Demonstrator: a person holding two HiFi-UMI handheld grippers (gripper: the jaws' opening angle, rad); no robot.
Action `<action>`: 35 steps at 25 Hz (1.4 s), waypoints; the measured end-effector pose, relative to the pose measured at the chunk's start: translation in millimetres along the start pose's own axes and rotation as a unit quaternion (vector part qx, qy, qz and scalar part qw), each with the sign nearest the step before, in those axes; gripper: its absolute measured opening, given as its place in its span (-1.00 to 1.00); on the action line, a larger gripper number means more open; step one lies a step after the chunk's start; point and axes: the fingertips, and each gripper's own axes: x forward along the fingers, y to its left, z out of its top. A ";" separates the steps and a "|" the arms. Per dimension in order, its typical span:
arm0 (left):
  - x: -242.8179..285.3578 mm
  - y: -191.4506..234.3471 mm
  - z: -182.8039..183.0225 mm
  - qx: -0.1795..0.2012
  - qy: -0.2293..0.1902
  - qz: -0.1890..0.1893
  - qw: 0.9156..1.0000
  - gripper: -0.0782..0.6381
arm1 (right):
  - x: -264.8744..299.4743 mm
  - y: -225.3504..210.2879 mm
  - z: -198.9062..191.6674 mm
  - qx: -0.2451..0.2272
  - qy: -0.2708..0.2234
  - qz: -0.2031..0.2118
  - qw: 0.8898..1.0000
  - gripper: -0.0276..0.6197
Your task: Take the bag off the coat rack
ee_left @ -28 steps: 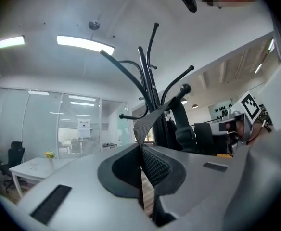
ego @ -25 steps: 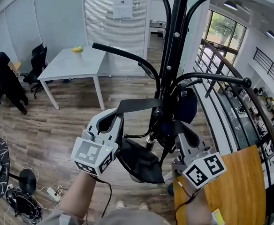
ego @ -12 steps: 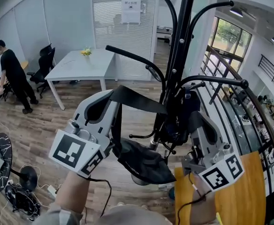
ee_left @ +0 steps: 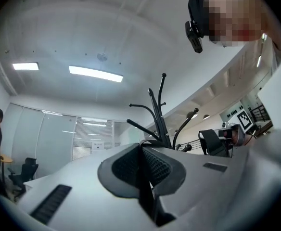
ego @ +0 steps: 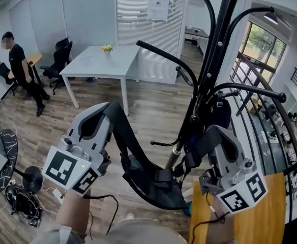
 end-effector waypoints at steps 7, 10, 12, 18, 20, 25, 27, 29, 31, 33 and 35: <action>-54.5 43.5 -22.0 0.015 0.041 0.071 0.997 -0.74 | 29.0 23.9 -43.2 0.042 0.033 0.041 0.998 -0.82; -85.3 64.0 -32.5 0.022 0.066 0.106 0.992 -0.73 | 47.0 39.2 -68.9 0.061 0.054 0.066 0.994 -0.82; -103.4 77.1 -40.6 0.015 0.080 0.129 0.988 -0.74 | 57.3 48.9 -86.3 0.065 0.070 0.080 0.992 -0.82; -159.8 105.6 -63.7 0.016 0.120 0.194 0.974 -0.74 | 83.9 79.0 -134.5 0.097 0.106 0.123 0.982 -0.82; -181.1 113.6 -70.3 0.018 0.135 0.213 0.968 -0.74 | 90.9 91.1 -150.4 0.105 0.120 0.136 0.978 -0.82; -229.4 123.4 -93.1 0.019 0.174 0.249 0.952 -0.74 | 100.1 118.5 -194.5 0.121 0.163 0.167 0.965 -0.82; -246.3 124.5 -103.5 0.018 0.186 0.260 0.947 -0.74 | 101.8 129.9 -213.7 0.126 0.182 0.178 0.959 -0.82; -260.2 125.2 -114.1 0.019 0.200 0.273 0.941 -0.74 | 102.6 140.0 -230.4 0.130 0.199 0.190 0.953 -0.82; -274.0 124.9 -125.2 0.021 0.216 0.286 0.933 -0.74 | 101.7 149.7 -245.2 0.132 0.215 0.200 0.947 -0.82; -289.4 122.9 -139.1 0.014 0.230 0.298 0.926 -0.74 | 98.9 158.9 -262.5 0.130 0.230 0.209 0.941 -0.82; -305.3 120.3 -156.8 0.002 0.244 0.309 0.919 -0.74 | 95.0 166.2 -283.9 0.130 0.248 0.215 0.935 -0.82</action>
